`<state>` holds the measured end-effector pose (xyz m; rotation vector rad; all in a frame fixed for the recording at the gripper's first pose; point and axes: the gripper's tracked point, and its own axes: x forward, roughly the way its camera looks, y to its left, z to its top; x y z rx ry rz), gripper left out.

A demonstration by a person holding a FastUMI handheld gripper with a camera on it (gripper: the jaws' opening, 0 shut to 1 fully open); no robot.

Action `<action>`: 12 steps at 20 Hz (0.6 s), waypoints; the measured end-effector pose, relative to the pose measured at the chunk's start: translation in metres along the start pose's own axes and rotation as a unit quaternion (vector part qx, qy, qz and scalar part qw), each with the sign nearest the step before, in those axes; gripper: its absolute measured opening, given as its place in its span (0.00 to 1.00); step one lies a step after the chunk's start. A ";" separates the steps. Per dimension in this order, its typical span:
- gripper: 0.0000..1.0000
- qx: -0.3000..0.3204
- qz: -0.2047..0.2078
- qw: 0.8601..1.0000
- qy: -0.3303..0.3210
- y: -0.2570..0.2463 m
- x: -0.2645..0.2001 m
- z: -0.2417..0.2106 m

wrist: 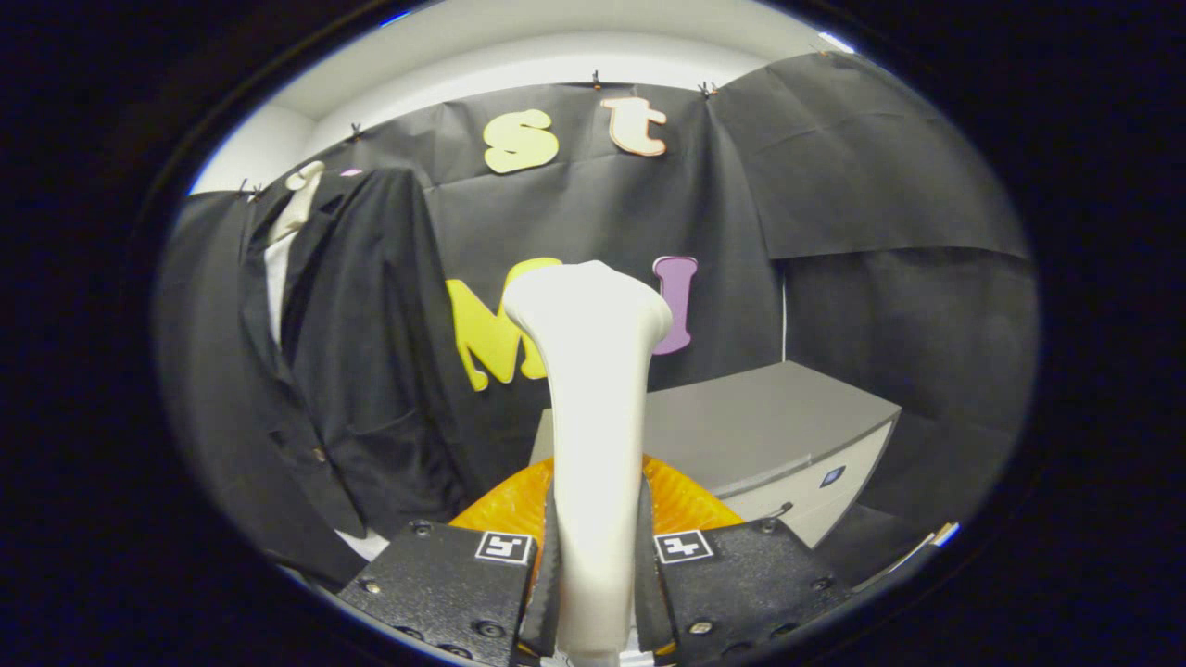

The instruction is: Iron the clothes twice with a garment steamer, once on the left side and once on the right side.

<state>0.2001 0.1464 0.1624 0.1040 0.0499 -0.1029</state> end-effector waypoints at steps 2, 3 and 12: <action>0.35 -0.006 0.007 1.000 -0.001 0.020 -0.023 -0.019; 0.35 -0.009 0.010 1.000 0.000 0.030 -0.032 -0.027; 0.35 -0.032 0.023 0.999 -0.038 0.110 -0.080 -0.023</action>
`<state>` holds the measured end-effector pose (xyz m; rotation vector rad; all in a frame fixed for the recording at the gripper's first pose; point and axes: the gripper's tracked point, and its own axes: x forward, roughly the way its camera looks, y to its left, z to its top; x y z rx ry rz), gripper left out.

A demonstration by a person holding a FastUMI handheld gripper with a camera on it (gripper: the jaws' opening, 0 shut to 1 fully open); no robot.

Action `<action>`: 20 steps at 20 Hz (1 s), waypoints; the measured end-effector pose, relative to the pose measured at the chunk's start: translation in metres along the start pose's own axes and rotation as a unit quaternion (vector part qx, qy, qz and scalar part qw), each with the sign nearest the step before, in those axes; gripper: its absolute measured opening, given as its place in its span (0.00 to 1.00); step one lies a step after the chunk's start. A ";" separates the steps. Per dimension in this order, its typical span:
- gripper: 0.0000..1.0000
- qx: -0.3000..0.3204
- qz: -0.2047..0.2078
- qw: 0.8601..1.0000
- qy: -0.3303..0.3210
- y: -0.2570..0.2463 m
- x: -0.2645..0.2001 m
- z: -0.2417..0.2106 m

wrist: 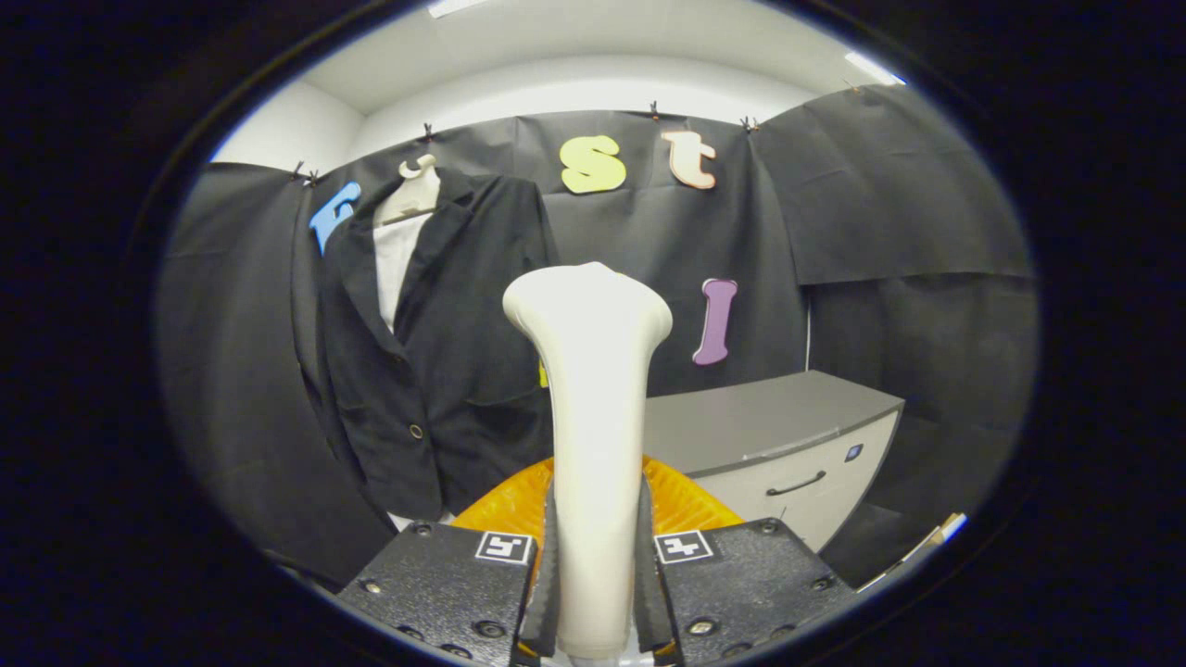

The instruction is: Iron the clothes twice with a garment steamer, once on the left side and once on the right side.

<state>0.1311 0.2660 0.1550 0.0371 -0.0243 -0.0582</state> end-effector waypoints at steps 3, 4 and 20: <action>0.35 -0.011 0.016 1.000 -0.022 0.022 0.003 0.019; 0.35 -0.013 0.021 0.999 -0.030 0.031 0.006 0.025; 0.35 -0.071 0.029 0.982 -0.174 0.129 0.117 0.198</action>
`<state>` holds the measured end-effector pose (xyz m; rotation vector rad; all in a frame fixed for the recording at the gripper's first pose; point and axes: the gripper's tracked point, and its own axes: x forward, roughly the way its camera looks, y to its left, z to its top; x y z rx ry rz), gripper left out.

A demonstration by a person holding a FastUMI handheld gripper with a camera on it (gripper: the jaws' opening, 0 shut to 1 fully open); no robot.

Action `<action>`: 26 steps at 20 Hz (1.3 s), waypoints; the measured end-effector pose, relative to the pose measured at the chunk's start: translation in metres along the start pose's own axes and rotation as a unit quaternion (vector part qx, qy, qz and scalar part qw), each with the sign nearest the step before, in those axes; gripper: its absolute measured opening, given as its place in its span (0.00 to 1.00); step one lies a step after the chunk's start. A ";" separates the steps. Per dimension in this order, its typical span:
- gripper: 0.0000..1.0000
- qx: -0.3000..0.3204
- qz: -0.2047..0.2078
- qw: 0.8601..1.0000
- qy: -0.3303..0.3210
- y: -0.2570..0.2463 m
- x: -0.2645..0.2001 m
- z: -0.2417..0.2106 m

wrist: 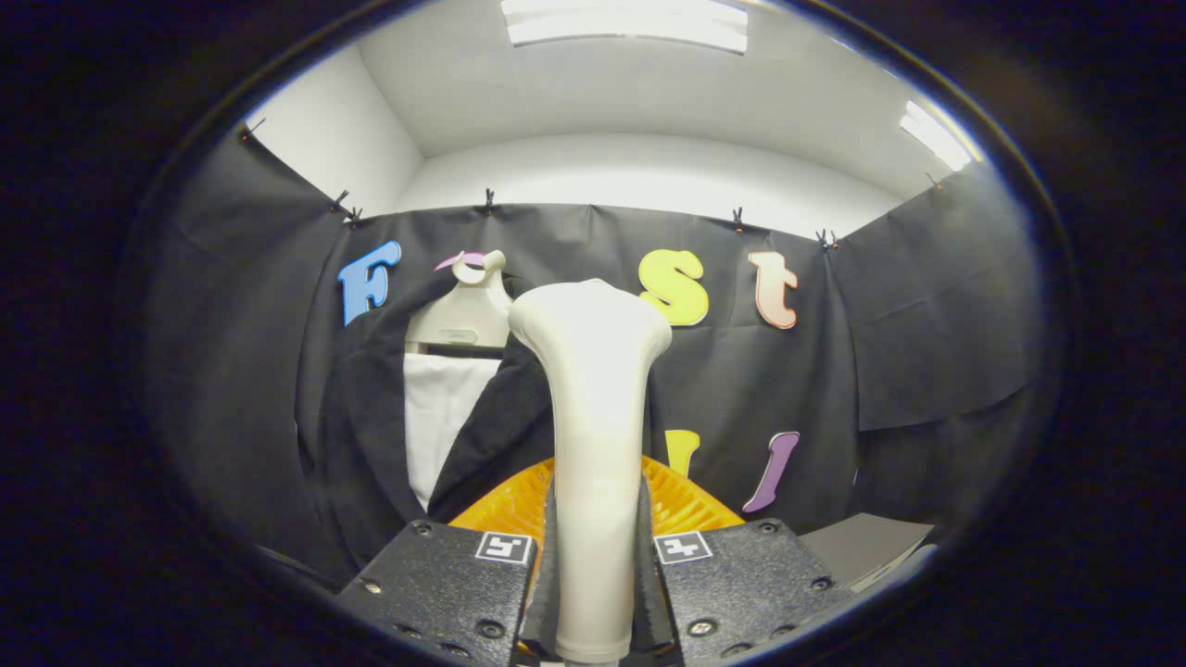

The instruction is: Iron the clothes twice with a garment steamer, once on the left side and once on the right side.

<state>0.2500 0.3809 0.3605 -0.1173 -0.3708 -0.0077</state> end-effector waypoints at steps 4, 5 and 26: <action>0.35 0.008 0.012 1.000 0.016 0.005 0.026 -0.001; 0.35 0.007 0.013 1.000 0.018 0.004 0.027 -0.005; 0.35 -0.050 0.035 0.991 0.120 0.003 -0.076 -0.127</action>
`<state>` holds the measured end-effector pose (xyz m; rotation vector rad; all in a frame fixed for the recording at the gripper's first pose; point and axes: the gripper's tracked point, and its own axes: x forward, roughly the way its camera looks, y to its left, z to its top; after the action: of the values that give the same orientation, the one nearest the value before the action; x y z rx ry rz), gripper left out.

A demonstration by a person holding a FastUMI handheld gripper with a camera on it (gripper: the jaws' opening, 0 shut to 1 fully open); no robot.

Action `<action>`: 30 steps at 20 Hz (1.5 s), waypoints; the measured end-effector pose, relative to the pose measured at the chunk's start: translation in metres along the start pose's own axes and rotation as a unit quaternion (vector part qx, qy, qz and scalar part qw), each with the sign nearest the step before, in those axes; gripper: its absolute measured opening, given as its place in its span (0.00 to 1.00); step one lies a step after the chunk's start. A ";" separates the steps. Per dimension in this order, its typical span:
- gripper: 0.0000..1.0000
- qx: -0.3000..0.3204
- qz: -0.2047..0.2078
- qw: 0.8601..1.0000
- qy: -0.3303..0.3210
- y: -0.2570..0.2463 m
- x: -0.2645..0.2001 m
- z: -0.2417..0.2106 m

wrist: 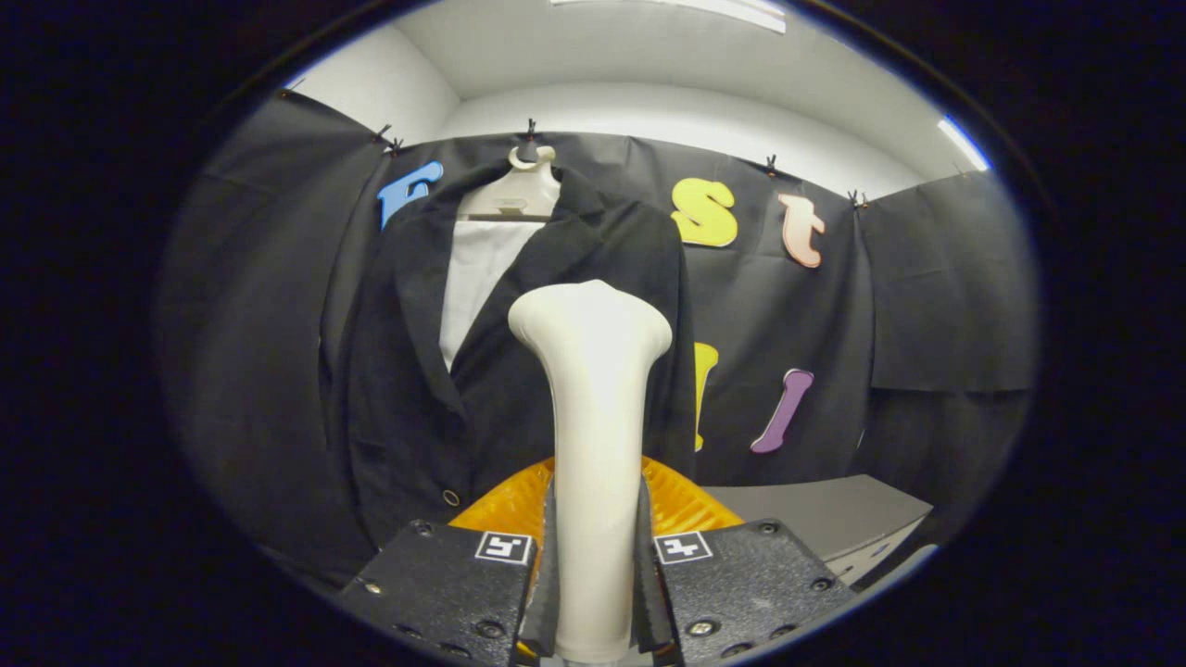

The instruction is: Iron the clothes twice with a garment steamer, once on the left side and once on the right side.

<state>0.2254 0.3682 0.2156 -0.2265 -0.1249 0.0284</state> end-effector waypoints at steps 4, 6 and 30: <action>0.35 -0.007 0.002 1.000 0.024 -0.001 -0.006 -0.027; 0.35 -0.009 0.004 0.999 0.035 -0.001 -0.008 -0.035; 0.35 -0.043 0.041 0.983 0.171 0.030 -0.062 -0.223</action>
<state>0.1912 0.3456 -0.0142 -0.3193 0.2260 0.0653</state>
